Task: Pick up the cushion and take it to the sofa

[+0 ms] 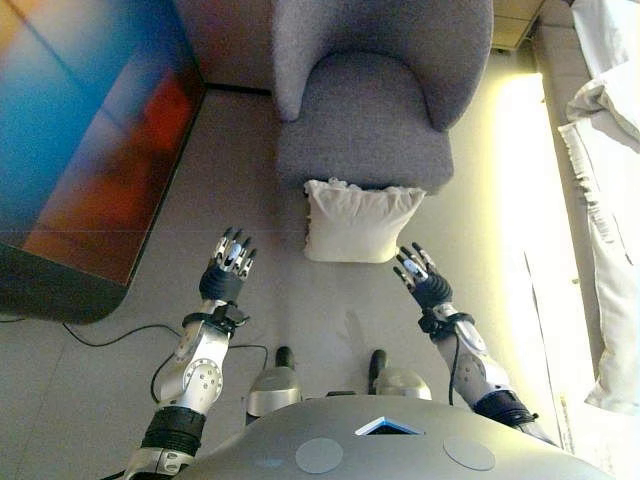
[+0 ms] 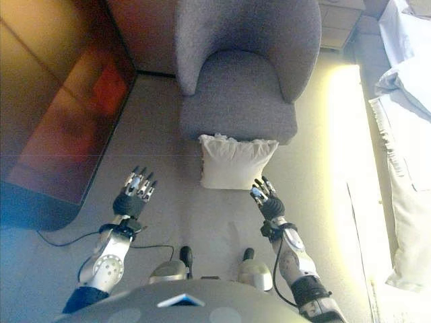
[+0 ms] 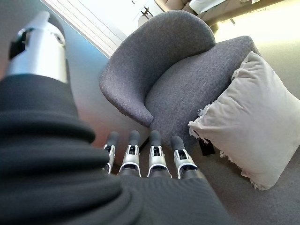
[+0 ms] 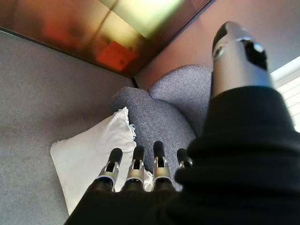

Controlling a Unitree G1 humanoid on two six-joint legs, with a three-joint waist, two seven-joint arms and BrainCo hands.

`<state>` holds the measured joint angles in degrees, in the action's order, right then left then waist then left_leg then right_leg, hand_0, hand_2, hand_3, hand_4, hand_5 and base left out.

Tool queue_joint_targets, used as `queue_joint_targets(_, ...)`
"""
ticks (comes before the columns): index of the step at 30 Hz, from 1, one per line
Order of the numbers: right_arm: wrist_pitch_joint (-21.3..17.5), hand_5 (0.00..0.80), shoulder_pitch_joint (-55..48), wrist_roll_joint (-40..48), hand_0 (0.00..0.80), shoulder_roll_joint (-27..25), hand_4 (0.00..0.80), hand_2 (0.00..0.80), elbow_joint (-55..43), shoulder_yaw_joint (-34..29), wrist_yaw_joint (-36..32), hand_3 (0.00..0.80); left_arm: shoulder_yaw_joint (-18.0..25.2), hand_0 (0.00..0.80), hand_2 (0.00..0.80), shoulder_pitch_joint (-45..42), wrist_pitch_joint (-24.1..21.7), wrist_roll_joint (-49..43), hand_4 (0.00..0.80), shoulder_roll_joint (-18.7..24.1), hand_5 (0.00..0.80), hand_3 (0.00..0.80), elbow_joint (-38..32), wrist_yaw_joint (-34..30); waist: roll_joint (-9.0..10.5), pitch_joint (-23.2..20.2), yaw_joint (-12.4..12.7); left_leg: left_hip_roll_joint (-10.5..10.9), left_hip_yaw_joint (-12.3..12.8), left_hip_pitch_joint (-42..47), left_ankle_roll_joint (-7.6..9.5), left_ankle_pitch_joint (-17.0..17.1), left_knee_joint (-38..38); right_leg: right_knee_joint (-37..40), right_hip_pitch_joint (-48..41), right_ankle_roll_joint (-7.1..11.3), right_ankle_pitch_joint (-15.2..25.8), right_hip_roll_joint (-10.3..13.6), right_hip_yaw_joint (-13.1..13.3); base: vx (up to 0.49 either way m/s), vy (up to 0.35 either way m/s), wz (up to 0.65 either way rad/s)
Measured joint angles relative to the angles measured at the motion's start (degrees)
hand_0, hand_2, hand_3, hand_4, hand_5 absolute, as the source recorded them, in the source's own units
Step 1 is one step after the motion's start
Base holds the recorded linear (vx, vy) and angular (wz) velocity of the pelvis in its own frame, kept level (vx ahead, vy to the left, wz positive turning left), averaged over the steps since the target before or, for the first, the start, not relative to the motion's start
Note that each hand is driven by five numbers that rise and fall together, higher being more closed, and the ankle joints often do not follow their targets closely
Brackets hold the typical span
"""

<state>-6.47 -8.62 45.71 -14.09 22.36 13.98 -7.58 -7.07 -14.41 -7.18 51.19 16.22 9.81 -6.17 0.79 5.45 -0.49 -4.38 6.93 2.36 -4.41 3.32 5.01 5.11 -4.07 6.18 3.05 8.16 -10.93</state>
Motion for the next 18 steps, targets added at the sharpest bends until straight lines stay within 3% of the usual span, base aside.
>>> queue_joint_targets(9, 0.01, 0.0, -0.6, -0.01, 0.0, 0.02, 0.0, 0.0, -0.25, -0.1, 0.4, 0.0, 1.65, 0.0, 0.0, -1.07, 0.04, -0.97, 0.0, 0.04, 0.0, 0.0, -0.3, -0.59, 0.03, 0.16, -0.03, 0.02, -0.36, 0.93, -0.04, -0.04, -0.06, 0.0, -0.88, 0.08, -0.33, 0.01, -0.5, 0.049, -0.015, 0.03)
queue_joint_targets(18, 0.75, 0.0, -2.73, -0.04, 0.0, -0.03, 0.0, 0.0, -1.95, -1.61, -0.76, 0.0, 2.05, 0.0, 0.0, -3.5, -1.12, -0.78, 0.0, -0.03, 0.0, 0.0, -1.99, -2.22, -0.09, 0.19, -0.1, -0.37, 1.56, 1.15, -0.08, -0.15, -0.38, -0.04, -0.58, 0.22, -0.59, -0.6, 1.07, 0.012, 0.007, -0.05)
